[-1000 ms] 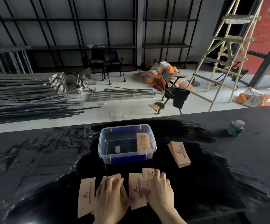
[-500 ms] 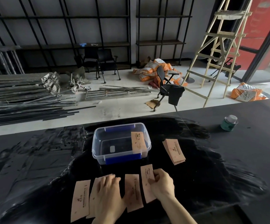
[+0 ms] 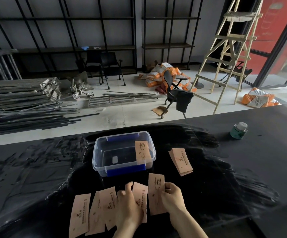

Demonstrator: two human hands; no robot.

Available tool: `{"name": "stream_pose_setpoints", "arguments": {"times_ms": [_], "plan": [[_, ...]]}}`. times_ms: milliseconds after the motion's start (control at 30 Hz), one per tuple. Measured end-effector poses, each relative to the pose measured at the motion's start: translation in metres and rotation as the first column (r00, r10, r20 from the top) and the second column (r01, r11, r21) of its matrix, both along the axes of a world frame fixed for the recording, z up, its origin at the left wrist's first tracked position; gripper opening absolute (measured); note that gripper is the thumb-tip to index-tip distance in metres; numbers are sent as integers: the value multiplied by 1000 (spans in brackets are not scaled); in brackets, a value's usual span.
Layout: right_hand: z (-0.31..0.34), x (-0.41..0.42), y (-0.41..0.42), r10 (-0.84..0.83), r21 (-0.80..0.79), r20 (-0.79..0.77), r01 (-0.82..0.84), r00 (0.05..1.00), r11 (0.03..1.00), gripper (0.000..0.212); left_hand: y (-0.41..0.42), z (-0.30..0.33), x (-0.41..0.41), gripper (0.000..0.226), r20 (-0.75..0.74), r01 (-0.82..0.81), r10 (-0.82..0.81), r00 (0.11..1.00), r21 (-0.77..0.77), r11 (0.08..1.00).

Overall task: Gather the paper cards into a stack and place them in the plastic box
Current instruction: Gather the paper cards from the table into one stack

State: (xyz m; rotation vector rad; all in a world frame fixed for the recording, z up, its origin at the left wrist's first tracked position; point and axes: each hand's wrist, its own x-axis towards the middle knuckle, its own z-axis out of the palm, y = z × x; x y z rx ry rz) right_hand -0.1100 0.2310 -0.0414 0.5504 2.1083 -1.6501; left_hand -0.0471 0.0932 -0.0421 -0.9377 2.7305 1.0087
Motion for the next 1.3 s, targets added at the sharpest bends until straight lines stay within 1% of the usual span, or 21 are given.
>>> {"name": "stream_pose_setpoints", "arguments": {"times_ms": [100, 167, 200, 267, 367, 433, 533, 600, 667, 700, 733, 833, 900, 967, 1033, 1100, 1200, 1300], "plan": [[-4, 3, -5, -31, -55, 48, 34, 998, 998, 16, -2, -2, -2, 51, -80, -46, 50, 996, 49, 998], [-5, 5, -8, -29, -85, 68, 35, 997, 996, 13, -5, -1, -4, 30, -115, -69, 84, 990, 131, 989], [-5, 6, -10, -31, -100, 84, 39, 996, 994, 13, -7, 1, -4, 29, -126, -80, 105, 987, 191, 978], [-4, 8, -15, -24, -135, 119, 40, 993, 990, 12, -11, 4, -4, 33, -131, -77, 117, 984, 280, 957], [-3, 9, -24, 4, -189, 133, 21, 991, 982, 9, -15, 8, -3, 40, -167, -87, 151, 974, 342, 936], [-1, 10, -31, 26, -219, 131, 4, 991, 976, 8, -14, 13, -1, 38, -195, -88, 168, 966, 364, 927], [-1, 13, -39, 45, -218, 104, -21, 994, 976, 9, -10, 23, 5, 24, -218, -61, 138, 966, 324, 944], [1, 14, -41, 38, -203, 98, -17, 994, 979, 10, -15, 27, 9, 17, -252, -41, 98, 963, 223, 974], [2, 14, -39, 36, -197, 105, -15, 994, 980, 12, -27, 30, 17, 14, -279, -70, 105, 955, 131, 989], [2, 14, -37, 42, -200, 107, -20, 993, 980, 13, -35, 31, 22, 15, -270, -103, 123, 955, 87, 991], [1, 14, -35, 52, -207, 105, -29, 993, 978, 14, -44, 31, 27, 22, -245, -141, 142, 959, 23, 990], [2, 17, -31, 77, -197, 70, -62, 995, 978, 10, -65, 28, 41, 61, -79, -196, 183, 980, -205, 959], [2, 20, -32, 87, -179, 51, -76, 995, 981, 11, -70, 24, 47, 79, 2, -178, 184, 983, -251, 952], [2, 23, -36, 92, -183, 42, -83, 995, 979, 11, -69, 20, 49, 83, 47, -160, 177, 983, -252, 954], [1, 25, -40, 100, -191, 45, -90, 994, 977, 11, -65, 18, 47, 80, 68, -158, 182, 981, -266, 951], [1, 24, -43, 98, -190, 52, -86, 994, 978, 13, -64, 19, 45, 77, 63, -190, 208, 976, -219, 957], [-1, 24, -47, 89, -167, 50, -80, 995, 983, 16, -68, 18, 45, 77, 46, -241, 244, 969, -59, 969], [-4, 25, -50, 78, -145, 32, -72, 996, 987, 19, -70, 16, 42, 67, -24, -273, 275, 961, 67, 960]]}}
